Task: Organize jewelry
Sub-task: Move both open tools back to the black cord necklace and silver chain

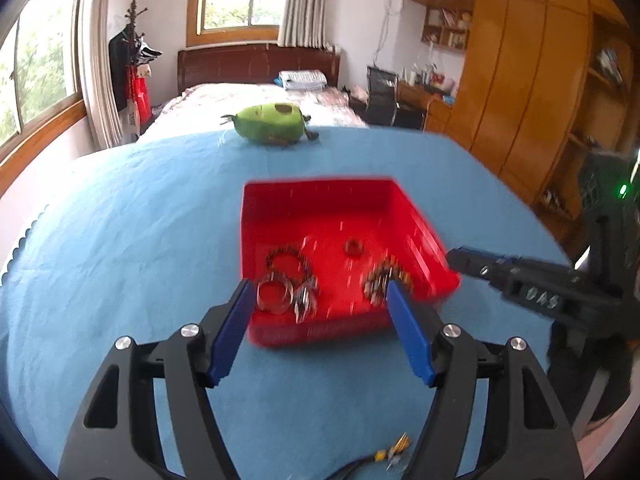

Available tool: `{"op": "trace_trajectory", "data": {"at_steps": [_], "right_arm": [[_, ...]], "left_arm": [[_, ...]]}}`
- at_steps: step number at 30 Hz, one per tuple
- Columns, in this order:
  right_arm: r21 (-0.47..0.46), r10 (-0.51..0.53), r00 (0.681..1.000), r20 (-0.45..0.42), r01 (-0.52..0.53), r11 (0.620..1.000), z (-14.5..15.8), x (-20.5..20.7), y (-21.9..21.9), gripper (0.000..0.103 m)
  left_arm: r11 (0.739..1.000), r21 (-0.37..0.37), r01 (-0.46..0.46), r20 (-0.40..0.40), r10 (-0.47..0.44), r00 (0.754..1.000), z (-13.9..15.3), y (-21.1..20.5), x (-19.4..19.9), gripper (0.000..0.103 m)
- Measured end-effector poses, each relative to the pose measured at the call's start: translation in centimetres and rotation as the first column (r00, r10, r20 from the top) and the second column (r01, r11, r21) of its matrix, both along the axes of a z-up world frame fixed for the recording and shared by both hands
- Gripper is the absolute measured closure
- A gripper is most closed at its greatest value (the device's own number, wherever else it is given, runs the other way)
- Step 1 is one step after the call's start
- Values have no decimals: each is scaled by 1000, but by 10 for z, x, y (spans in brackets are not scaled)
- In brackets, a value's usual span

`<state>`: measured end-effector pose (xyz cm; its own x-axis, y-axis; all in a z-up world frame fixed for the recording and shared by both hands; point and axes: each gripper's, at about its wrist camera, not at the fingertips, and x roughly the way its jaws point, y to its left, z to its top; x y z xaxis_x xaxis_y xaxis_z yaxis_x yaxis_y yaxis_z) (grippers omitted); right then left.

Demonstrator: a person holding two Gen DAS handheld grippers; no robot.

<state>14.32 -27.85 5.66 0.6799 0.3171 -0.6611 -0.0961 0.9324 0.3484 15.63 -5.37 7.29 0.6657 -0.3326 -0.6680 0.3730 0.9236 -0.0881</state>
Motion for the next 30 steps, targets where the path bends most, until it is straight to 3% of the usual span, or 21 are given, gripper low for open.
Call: {"op": "trace_trajectory", "data": {"at_steps": [15, 30], "right_arm": [[45, 45, 975, -218, -37, 998, -78, -82, 3, 89], [58, 38, 968, -250, -24, 998, -89, -114, -6, 85]], "left_arm": [[994, 76, 73, -228, -54, 972, -106, 16, -57, 35], [978, 155, 141, -248, -99, 964, -127, -9, -66, 35]]}}
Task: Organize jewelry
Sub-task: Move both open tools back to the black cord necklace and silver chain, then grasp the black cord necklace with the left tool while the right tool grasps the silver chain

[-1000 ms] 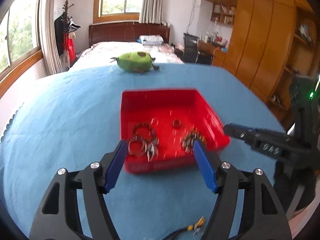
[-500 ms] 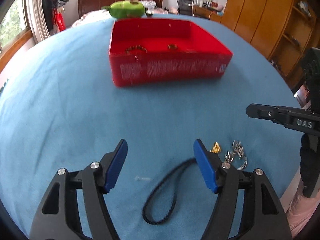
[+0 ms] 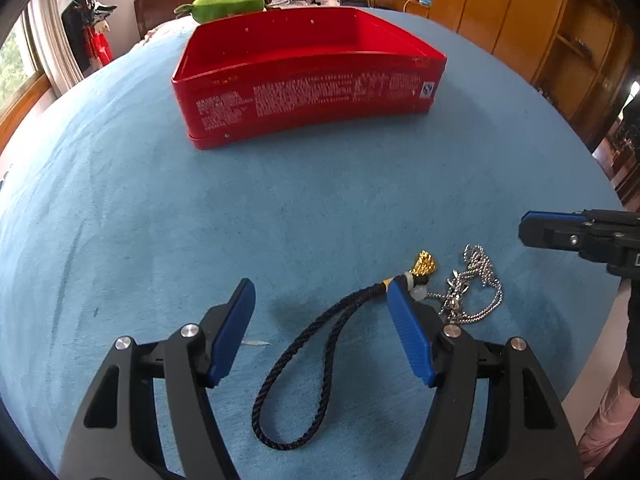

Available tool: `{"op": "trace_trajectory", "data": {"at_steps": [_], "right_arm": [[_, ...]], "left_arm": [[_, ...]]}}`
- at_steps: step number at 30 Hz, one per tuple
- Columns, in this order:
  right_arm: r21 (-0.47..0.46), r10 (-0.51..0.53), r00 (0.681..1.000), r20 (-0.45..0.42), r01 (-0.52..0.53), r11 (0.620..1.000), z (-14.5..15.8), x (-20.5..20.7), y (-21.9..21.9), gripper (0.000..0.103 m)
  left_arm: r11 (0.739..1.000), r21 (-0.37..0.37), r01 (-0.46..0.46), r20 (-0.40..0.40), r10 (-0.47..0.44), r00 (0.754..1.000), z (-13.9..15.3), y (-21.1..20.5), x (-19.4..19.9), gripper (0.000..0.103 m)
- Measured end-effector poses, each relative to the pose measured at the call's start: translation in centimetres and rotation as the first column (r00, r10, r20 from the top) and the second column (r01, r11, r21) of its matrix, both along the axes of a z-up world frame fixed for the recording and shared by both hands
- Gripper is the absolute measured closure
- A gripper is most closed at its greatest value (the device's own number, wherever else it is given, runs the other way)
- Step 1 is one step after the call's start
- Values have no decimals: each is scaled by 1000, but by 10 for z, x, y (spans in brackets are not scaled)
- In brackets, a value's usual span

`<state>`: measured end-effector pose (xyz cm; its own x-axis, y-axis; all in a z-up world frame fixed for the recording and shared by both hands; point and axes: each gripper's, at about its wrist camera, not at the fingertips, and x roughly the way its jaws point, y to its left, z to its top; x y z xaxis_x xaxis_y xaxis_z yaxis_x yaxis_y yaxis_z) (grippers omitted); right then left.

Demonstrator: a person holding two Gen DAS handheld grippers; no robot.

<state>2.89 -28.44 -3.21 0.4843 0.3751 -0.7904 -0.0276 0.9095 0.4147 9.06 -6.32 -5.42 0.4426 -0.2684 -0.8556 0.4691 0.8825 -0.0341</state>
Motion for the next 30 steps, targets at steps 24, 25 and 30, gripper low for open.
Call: {"op": "trace_trajectory", "data": {"at_steps": [24, 25, 30], "right_arm": [[-28, 95, 990, -100, -98, 995, -30, 10, 42, 67], [-38, 99, 990, -96, -103, 994, -29, 11, 46, 64], [-80, 112, 990, -82, -119, 990, -28, 16, 57, 57]], "left_arm": [[981, 12, -192, 5, 192, 981, -10, 17, 29, 91], [981, 17, -191, 10, 191, 981, -10, 15, 29, 90], [979, 29, -204, 32, 203, 979, -11, 9, 33, 66]]}}
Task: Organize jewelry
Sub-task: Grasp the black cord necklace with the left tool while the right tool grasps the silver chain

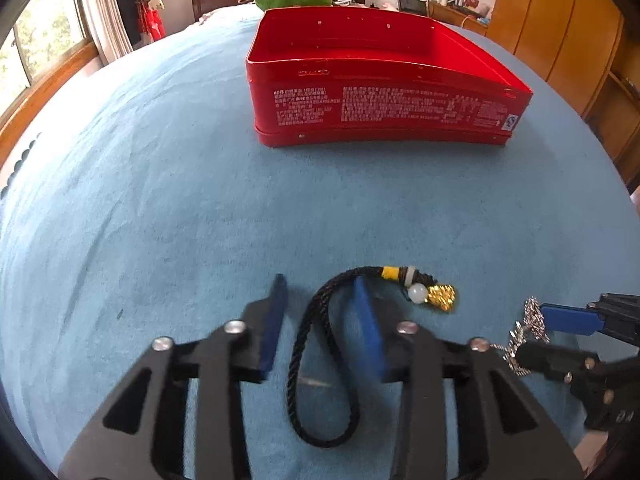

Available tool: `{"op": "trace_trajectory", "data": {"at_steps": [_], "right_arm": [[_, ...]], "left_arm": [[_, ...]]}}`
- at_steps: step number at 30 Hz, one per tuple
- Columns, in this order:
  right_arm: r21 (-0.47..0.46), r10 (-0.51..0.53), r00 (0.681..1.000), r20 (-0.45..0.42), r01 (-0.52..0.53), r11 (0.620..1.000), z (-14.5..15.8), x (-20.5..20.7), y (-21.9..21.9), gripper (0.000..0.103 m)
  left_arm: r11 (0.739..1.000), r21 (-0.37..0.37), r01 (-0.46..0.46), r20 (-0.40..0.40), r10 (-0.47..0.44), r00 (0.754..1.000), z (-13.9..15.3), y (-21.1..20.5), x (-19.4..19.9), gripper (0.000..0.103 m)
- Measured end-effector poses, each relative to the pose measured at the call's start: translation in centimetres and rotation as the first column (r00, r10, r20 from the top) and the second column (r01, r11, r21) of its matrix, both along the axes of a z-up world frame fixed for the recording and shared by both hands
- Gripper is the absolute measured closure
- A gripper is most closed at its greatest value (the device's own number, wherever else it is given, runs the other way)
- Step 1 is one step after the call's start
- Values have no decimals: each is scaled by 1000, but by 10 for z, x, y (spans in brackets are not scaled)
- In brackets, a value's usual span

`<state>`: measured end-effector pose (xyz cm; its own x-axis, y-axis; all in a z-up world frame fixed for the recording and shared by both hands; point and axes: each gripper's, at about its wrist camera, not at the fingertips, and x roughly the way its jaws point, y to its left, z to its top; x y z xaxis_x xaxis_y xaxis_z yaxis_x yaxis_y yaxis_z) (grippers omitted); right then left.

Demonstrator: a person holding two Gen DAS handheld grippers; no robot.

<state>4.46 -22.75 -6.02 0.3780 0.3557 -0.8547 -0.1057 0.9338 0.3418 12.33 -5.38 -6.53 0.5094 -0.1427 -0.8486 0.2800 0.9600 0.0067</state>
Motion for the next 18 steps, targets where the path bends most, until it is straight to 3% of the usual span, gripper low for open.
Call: {"op": "trace_trajectory", "data": {"at_steps": [3, 6, 8, 18], "right_arm": [[-80, 24, 999, 35, -21, 997, 2, 1, 13, 62], [-176, 54, 995, 82, -39, 984, 2, -2, 26, 80], [-172, 61, 994, 90, -45, 984, 2, -2, 28, 85], [-10, 14, 995, 98, -13, 1000, 13, 3, -1, 95]], "left_arm": [[1000, 29, -4, 23, 3, 1000, -2, -8, 0, 67], [1000, 26, 6, 28, -7, 1000, 0, -8, -5, 83], [1000, 17, 2, 23, -2, 1000, 1, -4, -6, 95], [994, -104, -19, -2, 18, 1000, 11, 18, -6, 97]]}}
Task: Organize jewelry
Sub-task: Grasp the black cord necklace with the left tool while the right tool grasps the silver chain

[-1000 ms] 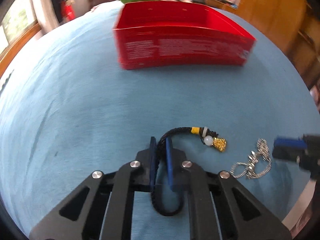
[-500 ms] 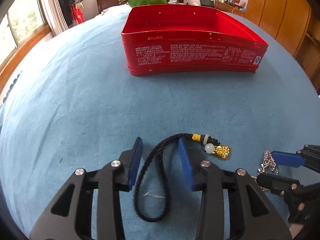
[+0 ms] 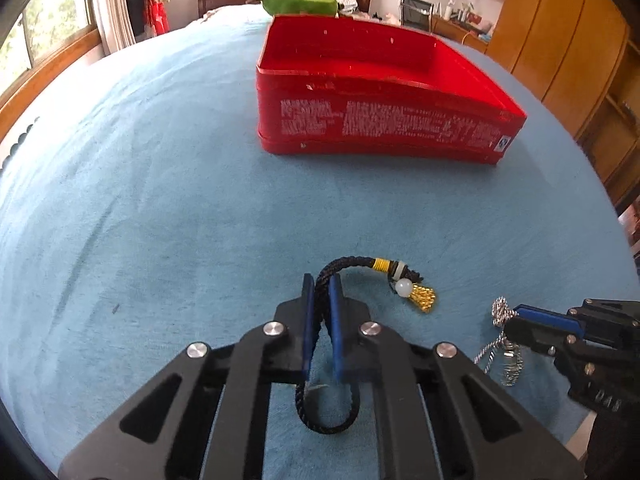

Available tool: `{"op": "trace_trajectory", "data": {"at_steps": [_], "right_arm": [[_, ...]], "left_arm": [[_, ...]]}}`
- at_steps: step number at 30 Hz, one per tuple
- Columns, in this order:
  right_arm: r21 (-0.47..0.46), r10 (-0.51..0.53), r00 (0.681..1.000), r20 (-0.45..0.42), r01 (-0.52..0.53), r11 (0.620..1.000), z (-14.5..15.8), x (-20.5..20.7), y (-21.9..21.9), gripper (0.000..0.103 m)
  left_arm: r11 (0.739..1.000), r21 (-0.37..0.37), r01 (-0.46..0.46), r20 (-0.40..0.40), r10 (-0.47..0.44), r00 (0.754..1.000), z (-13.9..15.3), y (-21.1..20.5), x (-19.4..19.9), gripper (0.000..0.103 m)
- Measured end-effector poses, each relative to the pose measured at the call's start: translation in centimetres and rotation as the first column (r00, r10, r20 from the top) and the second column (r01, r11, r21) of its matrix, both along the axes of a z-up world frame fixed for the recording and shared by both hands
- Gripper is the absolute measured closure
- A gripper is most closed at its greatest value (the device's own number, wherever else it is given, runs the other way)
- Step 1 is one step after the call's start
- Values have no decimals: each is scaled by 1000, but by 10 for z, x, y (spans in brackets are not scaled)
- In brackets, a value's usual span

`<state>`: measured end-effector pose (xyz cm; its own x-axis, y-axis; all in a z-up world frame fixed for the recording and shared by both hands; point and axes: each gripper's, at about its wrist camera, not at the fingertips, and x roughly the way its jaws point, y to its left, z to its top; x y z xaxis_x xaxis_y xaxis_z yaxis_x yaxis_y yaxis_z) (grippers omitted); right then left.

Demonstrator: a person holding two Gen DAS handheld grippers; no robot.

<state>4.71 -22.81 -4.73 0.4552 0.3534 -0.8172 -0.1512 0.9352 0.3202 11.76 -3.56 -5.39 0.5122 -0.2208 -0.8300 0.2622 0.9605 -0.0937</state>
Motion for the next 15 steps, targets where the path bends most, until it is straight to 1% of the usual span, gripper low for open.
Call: {"op": "trace_trajectory", "data": {"at_steps": [1, 4, 10, 15], "right_arm": [[10, 0, 1000, 4, -1, 1000, 2, 0, -1, 97], [51, 6, 1000, 16, -7, 999, 11, -1, -8, 97], [71, -6, 998, 58, 2, 998, 33, -2, -15, 97], [89, -13, 995, 103, 4, 996, 57, -5, -25, 97]], "left_arm": [[1000, -8, 0, 6, 0, 1000, 3, 1, -1, 97], [1000, -22, -4, 24, 5, 1000, 12, 5, -3, 97], [998, -56, -10, 55, 13, 998, 30, 9, -4, 97], [997, -77, -1, 82, 7, 997, 47, 12, -6, 97]]}}
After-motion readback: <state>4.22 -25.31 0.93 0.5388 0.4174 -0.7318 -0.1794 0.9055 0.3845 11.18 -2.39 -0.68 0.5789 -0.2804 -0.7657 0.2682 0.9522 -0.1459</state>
